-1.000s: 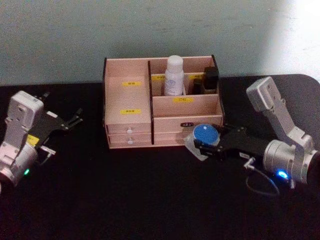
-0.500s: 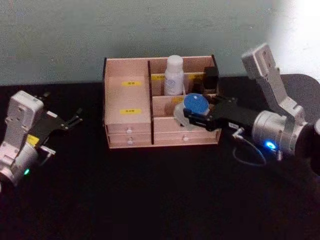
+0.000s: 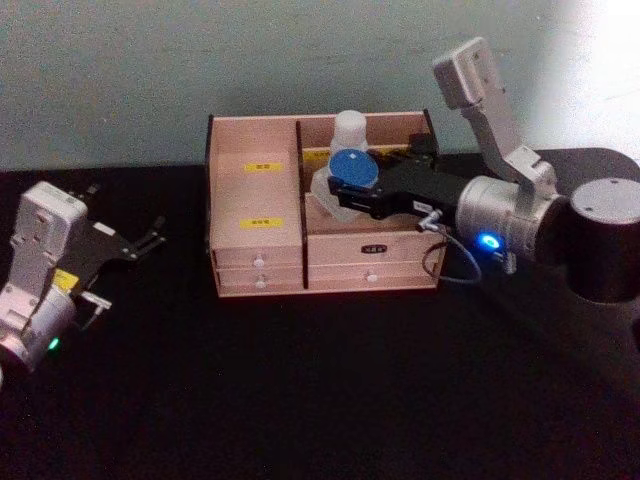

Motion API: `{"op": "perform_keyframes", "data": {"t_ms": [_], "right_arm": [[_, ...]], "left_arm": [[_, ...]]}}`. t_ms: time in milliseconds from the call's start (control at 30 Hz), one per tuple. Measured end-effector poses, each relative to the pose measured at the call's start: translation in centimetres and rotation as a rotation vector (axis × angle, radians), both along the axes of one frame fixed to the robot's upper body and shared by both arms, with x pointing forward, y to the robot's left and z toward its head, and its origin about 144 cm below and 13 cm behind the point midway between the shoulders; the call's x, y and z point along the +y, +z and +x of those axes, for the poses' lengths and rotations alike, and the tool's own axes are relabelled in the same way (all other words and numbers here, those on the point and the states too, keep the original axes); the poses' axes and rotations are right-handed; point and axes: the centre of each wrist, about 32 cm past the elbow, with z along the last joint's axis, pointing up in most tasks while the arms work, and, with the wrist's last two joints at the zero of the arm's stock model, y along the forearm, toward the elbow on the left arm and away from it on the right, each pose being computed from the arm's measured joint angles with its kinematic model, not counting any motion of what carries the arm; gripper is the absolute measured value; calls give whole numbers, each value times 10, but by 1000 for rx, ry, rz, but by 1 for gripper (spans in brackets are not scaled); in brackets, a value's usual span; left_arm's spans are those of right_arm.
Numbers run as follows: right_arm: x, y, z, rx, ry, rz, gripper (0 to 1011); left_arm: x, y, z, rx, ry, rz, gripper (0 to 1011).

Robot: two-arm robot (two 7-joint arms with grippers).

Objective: Pick up the facial cleanser and watermelon frost from the table and place them into the tiered storage box.

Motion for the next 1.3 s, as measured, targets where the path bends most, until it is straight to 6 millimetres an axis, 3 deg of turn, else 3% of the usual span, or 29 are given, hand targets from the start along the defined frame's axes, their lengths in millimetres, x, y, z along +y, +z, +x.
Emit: {"op": "perform_keyframes", "data": {"t_ms": [800, 1300], "right_arm": [[63, 8, 52, -31, 25, -28, 717], [83, 6, 61, -41, 52, -25, 717]], "left_arm": [[0, 0, 0, 0, 0, 0, 1001], [0, 0, 0, 0, 0, 0, 1001]]}}
